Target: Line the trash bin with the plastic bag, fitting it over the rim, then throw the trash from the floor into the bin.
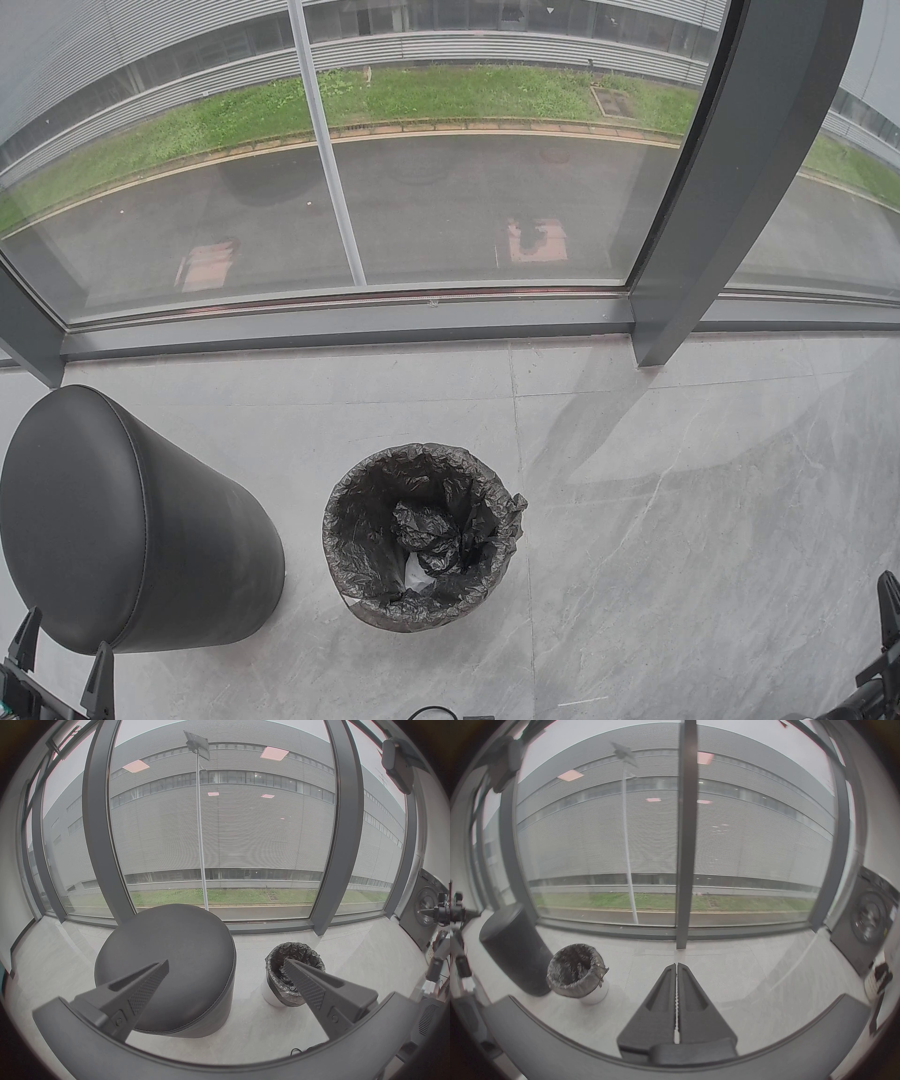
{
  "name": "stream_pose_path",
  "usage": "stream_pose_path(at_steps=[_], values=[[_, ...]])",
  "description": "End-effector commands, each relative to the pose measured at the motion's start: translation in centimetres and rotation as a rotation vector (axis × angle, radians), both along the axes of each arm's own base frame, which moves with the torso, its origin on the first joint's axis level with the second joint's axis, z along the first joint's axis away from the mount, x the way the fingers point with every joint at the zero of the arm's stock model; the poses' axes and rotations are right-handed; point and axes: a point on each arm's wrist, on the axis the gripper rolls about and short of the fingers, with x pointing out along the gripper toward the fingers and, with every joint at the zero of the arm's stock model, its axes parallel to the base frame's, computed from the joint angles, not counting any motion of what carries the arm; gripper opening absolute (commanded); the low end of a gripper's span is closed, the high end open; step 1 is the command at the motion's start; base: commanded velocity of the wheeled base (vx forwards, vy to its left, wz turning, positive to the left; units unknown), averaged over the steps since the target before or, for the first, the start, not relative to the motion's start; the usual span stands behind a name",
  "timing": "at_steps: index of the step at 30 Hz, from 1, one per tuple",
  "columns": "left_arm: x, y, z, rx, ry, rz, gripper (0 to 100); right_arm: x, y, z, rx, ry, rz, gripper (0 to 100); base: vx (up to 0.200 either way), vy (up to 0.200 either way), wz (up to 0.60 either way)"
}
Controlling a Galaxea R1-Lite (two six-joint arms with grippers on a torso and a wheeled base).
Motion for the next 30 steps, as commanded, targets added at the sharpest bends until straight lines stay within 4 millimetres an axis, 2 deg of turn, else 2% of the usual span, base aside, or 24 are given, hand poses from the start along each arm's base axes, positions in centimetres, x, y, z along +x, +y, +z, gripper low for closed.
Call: stream_pose_path(at_steps=[1, 6, 12, 20, 30], values=[[0.01, 0.0, -0.52, 0.0, 0.002, 0.0, 100, 0.0, 0.07, -0.41, -0.061, 0.003, 0.029, 0, 0.0, 0.0, 0.0], [0.01, 0.01, -0.52, 0.0, 0.002, 0.0, 100, 0.01, -0.11, -0.42, -0.053, 0.003, -0.052, 0, 0.0, 0.0, 0.0], [0.01, 0.0, -0.52, 0.0, 0.002, 0.0, 100, 0.0, -0.08, -0.43, 0.059, 0.002, -0.03, 0, 0.0, 0.0, 0.0], [0.01, 0.0, -0.52, 0.0, 0.002, 0.0, 100, -0.01, 0.2, -0.45, -0.067, 0.007, 0.087, 0, 0.0, 0.0, 0.0], [0.01, 0.0, -0.52, 0.0, 0.002, 0.0, 100, 0.01, -0.01, -0.47, -0.08, 0.007, -0.009, 0, 0.0, 0.0, 0.0]])
